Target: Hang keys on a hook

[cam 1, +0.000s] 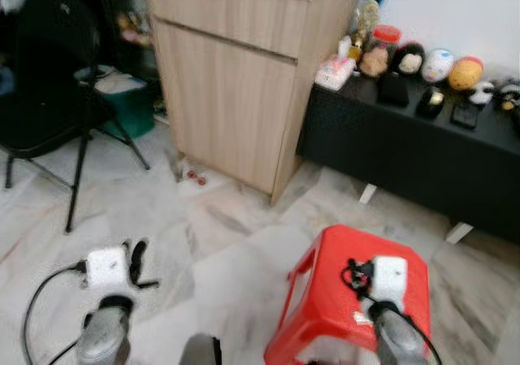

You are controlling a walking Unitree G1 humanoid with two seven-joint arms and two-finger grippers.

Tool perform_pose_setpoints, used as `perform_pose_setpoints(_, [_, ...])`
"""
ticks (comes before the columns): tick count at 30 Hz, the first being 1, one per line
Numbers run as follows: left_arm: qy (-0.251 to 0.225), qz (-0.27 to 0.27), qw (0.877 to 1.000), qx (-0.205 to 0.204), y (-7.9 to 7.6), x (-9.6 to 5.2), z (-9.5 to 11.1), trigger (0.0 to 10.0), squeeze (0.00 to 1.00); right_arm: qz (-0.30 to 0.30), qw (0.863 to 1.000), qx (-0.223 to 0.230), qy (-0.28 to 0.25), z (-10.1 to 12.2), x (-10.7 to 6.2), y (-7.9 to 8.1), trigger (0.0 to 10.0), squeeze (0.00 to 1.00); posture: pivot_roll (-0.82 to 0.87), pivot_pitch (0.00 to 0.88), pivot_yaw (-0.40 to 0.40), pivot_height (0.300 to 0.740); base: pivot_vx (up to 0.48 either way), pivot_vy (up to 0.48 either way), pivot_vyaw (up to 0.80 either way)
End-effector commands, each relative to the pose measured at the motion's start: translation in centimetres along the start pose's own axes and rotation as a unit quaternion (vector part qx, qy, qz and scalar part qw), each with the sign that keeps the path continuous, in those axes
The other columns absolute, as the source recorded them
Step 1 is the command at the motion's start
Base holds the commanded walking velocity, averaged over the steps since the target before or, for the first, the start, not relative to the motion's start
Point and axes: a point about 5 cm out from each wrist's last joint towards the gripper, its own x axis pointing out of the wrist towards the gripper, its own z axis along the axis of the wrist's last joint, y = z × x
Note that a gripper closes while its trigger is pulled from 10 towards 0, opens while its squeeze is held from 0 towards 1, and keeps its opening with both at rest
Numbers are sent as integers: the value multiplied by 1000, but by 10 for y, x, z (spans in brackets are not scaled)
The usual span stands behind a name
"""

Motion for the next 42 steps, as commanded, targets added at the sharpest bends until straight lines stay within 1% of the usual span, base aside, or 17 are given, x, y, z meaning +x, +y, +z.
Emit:
perform_pose_setpoints(1, [12, -8, 1000, -6, -5, -5, -6, 10000, 0, -47, 999, 0, 27, -13, -7, -18, 10000, 0, 197, 47, -87, 626, 0, 0, 0])
perform_pose_setpoints(2, [12, -8, 1000, -6, -5, -5, -6, 10000, 0, -56, 998, 0, 30, -14, -7, -20, 10000, 0, 197, 47, -87, 626, 0, 0, 0])
perform_pose_setpoints(4, [13, -8, 1000, -6, -4, -6, -6, 10000, 0, -92, 995, -7, 49, -17, -8, -31, 10000, 0, 197, 48, -86, 626, 0, 0, 0])
perform_pose_setpoints(5, [13, -8, 1000, -6, -4, -6, -6, 10000, 0, -92, 995, -7, 49, -17, -8, -31, 10000, 0, 197, 48, -86, 626, 0, 0, 0])
perform_pose_setpoints(6, [14, -9, 1000, -6, -4, -6, -6, 10000, 0, -106, 993, -6, 57, -19, -9, -36, 10000, 0, 197, 48, -86, 626, 0, 0, 0])
perform_pose_setpoints(12, [15, -10, 1000, -6, -4, -6, -7, 10000, 0, -128, 988, -17, 86, -24, -12, -46, 10000, 0, 195, 51, -85, 626, 0, 0, 0])
perform_pose_setpoints(13, [16, -11, 1000, -6, -5, -6, -7, 10000, 0, -127, 987, -21, 101, -26, -12, -47, 10000, 0, 192, 53, -83, 626, 0, 0, 0])
perform_pose_setpoints(14, [16, -11, 1000, -6, -5, -6, -7, 10000, 0, -127, 987, -21, 101, -26, -12, -47, 10000, 0, 192, 53, -83, 626, 0, 0, 0])
perform_pose_setpoints(15, [17, -14, 1000, -6, -6, -6, -6, 10000, 0, -104, 985, -25, 135, -31, -10, -46, 10000, 0, 192, 55, -82, 626, 0, 0, 0])
perform_pose_setpoints(16, [17, -14, 1000, -6, -6, -6, -6, 10000, 0, -104, 985, -25, 135, -31, -10, -46, 10000, 0, 192, 55, -82, 626, 0, 0, 0])
perform_pose_setpoints(18, [18, -15, 1000, -5, -6, -5, -6, 10000, 0, -52, 988, -35, 145, -30, -5, -36, 10000, 0, 190, 60, -79, 626, 0, 0, 0])
perform_pose_setpoints(23, [16, -21, 1000, -5, -9, 1, -4, 10000, 0, -17, 986, -46, 159, -29, -1, -29, 10000, 0, 196, 76, -79, 626, 0, 0, 0])
perform_pose_setpoints(24, [9, -28, 1000, -6, -13, 6, 1, 10000, 0, -8, 985, -45, 164, -28, 1, -26, 10000, 0, 200, 80, -80, 626, 0, 0, 0])
perform_pose_setpoints(27, [0, -35, 999, -5, -16, 11, 6, 10000, 0, 4, 984, -50, 170, -29, 1, -24, 10000, 0, 207, 90, -82, 626, 0, 0, 0])
perform_pose_setpoints(29, [-10, -39, 999, -9, -19, 15, 12, 10000, 0, 11, 982, -74, 174, -30, 0, -23, 10000, 0, 209, 101, -82, 626, 0, 0, 0])
perform_pose_setpoints(34, [-24, -57, 998, -6, -27, 19, 23, 10000, 0, 16, 977, -79, 197, -36, -2, -23, 10000, 0, 213, 126, -73, 626, 0, 0, 0])
perform_pose_setpoints(42, [-40, -67, 997, -7, -32, 19, 33, 10000, 0, 31, 980, -73, 185, -33, 0, -21, 10000, 0, 210, 156, -65, 626, 0, 0, 0])
